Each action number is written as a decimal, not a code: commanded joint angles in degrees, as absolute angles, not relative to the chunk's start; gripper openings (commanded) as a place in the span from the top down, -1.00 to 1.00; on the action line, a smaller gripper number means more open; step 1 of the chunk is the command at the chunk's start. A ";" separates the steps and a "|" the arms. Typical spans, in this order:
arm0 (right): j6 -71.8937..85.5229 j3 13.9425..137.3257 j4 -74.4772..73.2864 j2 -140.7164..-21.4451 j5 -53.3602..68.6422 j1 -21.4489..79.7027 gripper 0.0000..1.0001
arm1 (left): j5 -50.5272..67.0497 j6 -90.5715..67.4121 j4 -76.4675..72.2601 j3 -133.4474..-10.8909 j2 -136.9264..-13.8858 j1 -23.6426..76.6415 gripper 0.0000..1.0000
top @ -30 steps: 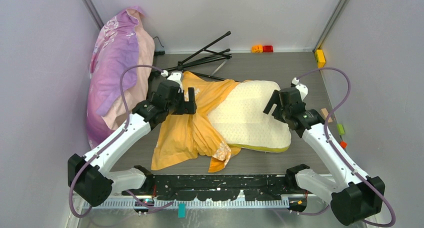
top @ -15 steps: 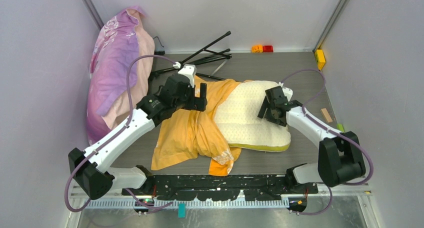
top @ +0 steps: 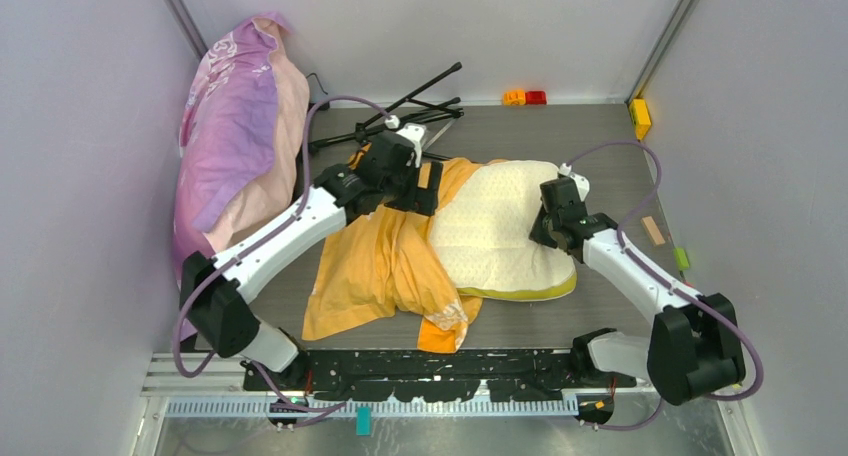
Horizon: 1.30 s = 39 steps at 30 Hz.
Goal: Remove the pillowcase from the pillow
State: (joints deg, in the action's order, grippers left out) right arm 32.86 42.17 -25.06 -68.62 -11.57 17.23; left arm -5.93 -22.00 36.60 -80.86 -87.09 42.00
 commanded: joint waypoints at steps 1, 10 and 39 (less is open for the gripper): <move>32.34 41.24 -24.34 -63.35 -7.59 17.50 1.00 | -7.12 -20.04 37.43 -86.18 -91.37 43.07 -0.99; 32.24 41.58 -27.07 -56.19 -8.83 17.57 0.99 | -11.09 -16.78 37.84 -92.80 -102.21 41.72 -0.89; 48.29 39.39 -40.62 -28.44 -48.87 17.40 1.00 | -13.00 -42.03 16.03 -56.73 -70.98 13.60 1.00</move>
State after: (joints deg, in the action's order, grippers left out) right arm 45.41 36.38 -38.22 -28.53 -33.17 18.48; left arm -0.27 -39.18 18.85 -58.11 -75.77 18.90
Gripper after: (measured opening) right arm 0.050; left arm 0.012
